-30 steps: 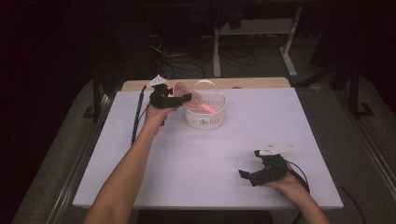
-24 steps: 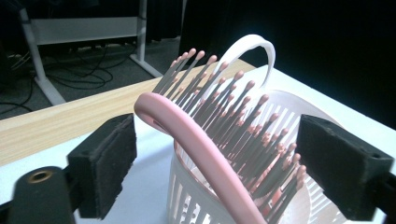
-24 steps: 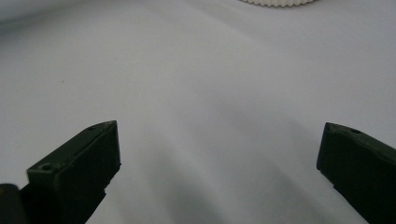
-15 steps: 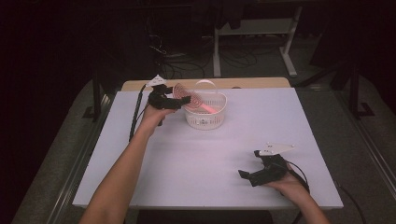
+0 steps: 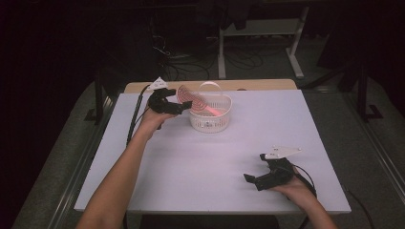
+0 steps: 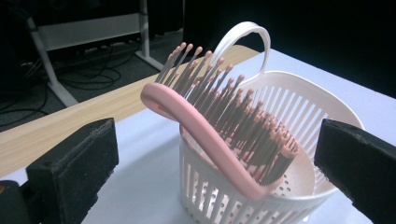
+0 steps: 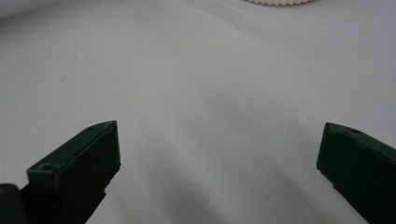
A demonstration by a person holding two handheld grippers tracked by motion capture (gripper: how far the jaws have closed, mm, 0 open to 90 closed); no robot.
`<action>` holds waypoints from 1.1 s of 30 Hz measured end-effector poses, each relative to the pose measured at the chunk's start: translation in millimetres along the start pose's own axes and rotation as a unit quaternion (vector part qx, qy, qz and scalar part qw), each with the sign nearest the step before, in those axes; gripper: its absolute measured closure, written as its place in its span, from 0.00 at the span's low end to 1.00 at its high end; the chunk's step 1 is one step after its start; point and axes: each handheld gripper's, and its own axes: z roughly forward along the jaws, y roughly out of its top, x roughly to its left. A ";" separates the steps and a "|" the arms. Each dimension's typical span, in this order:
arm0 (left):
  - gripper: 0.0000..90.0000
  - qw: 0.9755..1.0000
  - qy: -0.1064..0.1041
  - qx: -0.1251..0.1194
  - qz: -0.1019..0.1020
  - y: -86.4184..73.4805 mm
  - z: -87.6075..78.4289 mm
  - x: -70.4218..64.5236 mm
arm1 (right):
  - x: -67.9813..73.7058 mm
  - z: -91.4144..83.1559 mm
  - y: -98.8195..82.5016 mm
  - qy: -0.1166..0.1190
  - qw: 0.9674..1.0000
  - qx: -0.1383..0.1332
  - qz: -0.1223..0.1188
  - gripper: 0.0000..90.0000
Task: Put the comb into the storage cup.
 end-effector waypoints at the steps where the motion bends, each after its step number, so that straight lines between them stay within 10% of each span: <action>1: 0.00 1.000 -0.001 0.001 0.003 0.1 -1.3 0.0 | 0.0 0.0 0.0 0.000 1.000 0.000 0.000 0.00; 33: 0.00 0.999 -0.014 0.027 0.018 -17.0 -45.8 -19.9 | 0.1 0.8 0.3 0.000 1.000 0.001 -0.001 0.00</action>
